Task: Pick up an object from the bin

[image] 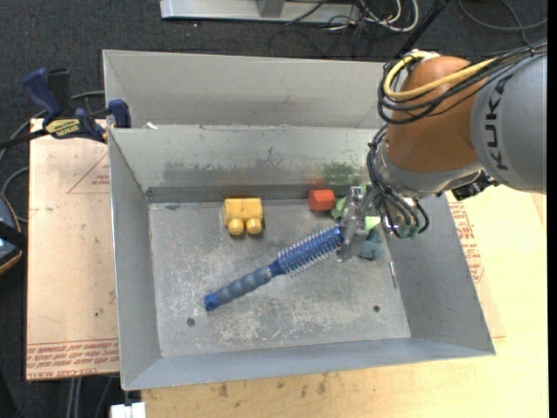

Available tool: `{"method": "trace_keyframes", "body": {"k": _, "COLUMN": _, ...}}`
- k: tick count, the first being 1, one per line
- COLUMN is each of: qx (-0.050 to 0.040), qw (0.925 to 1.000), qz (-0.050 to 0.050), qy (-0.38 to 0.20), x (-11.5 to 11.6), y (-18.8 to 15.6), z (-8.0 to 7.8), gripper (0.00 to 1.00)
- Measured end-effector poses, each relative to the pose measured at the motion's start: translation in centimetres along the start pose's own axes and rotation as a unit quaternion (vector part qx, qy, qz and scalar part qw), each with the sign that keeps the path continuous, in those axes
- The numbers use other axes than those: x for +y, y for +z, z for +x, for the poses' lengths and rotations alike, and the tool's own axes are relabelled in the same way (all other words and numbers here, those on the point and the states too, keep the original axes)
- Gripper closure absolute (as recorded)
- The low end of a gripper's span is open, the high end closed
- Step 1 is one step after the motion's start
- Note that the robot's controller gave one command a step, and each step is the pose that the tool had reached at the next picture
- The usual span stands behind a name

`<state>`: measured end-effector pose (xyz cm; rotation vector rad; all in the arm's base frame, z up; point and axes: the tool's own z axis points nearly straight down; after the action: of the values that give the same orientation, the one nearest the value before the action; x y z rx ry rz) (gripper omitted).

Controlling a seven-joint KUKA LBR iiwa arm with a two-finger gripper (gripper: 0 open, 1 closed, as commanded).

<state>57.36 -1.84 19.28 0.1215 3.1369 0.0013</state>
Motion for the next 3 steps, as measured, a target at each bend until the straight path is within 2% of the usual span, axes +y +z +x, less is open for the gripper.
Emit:
{"method": "trace_keyframes", "body": {"k": 1, "qx": -0.0043, "qw": 0.9882, "qz": 0.001, "qy": -0.153, "x": -0.2, "y": -12.5, "z": -2.5, "gripper": 1.0}}
{"method": "trace_keyframes", "body": {"k": 2, "qx": -0.0011, "qw": 0.9882, "qz": 0.0, "qy": -0.153, "x": -0.2, "y": -12.2, "z": -2.4, "gripper": 0.0}}
{"method": "trace_keyframes", "body": {"k": 3, "qx": 0.0026, "qw": 0.9987, "qz": 0.0, "qy": 0.051, "x": 4.1, "y": -2.0, "z": -3.1, "gripper": 0.0}}
